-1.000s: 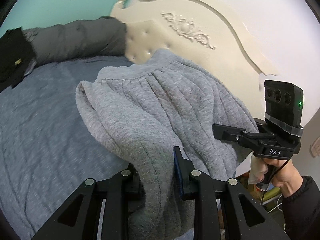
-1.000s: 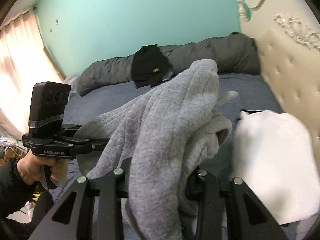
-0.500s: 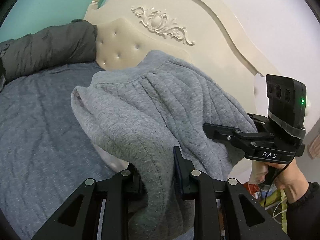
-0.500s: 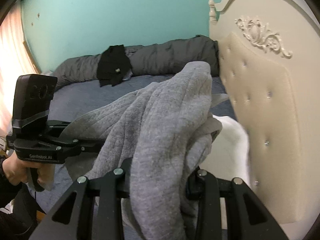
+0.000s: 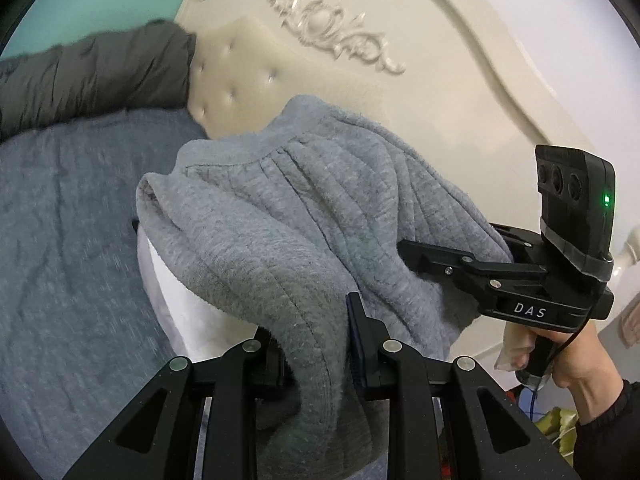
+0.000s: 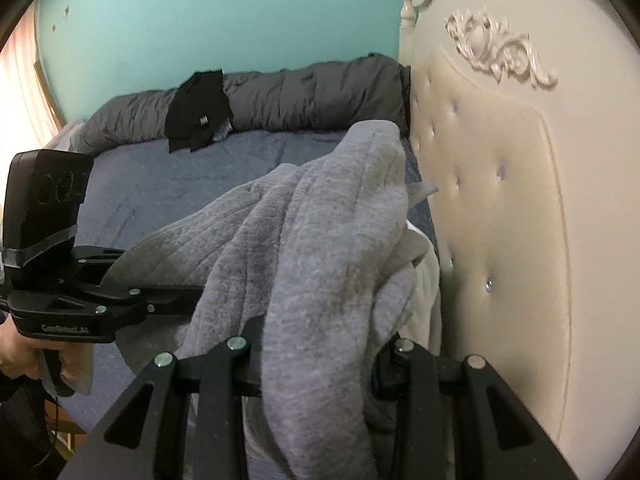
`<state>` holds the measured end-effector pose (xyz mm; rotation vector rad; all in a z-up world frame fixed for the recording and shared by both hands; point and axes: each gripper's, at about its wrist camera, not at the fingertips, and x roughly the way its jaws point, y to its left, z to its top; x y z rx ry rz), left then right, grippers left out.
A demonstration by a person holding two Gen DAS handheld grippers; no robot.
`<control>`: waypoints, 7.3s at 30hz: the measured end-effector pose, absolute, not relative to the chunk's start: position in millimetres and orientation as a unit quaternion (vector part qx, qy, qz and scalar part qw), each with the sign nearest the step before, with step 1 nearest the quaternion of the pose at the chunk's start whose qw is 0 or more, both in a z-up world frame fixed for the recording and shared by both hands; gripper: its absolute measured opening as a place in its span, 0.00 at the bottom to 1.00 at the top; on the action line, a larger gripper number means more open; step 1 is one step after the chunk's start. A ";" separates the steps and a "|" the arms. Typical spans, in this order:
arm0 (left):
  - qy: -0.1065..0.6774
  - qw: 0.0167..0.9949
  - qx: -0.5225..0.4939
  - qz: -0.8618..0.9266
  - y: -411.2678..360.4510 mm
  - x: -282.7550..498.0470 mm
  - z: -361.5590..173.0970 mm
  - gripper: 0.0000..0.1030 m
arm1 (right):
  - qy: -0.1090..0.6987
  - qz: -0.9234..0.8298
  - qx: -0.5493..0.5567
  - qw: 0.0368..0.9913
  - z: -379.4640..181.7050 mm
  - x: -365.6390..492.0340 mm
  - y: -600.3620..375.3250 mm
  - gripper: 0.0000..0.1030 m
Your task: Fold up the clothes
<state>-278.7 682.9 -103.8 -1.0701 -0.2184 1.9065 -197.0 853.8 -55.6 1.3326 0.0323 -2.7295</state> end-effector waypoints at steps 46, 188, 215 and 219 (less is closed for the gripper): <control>0.012 0.454 -0.452 0.767 682.5 -258.8 -147.4 0.30 | -0.063 -0.895 0.430 -0.102 -123.0 -165.3 904.7 0.00; 0.059 0.432 -0.341 0.832 535.4 -114.6 -18.9 0.48 | -0.172 -0.920 0.271 -0.226 -17.4 70.0 761.6 0.32; 0.060 0.435 -0.314 0.842 470.8 -56.7 0.1 0.72 | -0.166 -0.924 0.247 -0.239 -2.5 135.9 670.4 0.79; 0.062 0.436 -0.307 0.844 464.2 -50.3 1.4 0.81 | -0.160 -0.924 0.246 -0.244 -2.2 143.4 660.6 0.82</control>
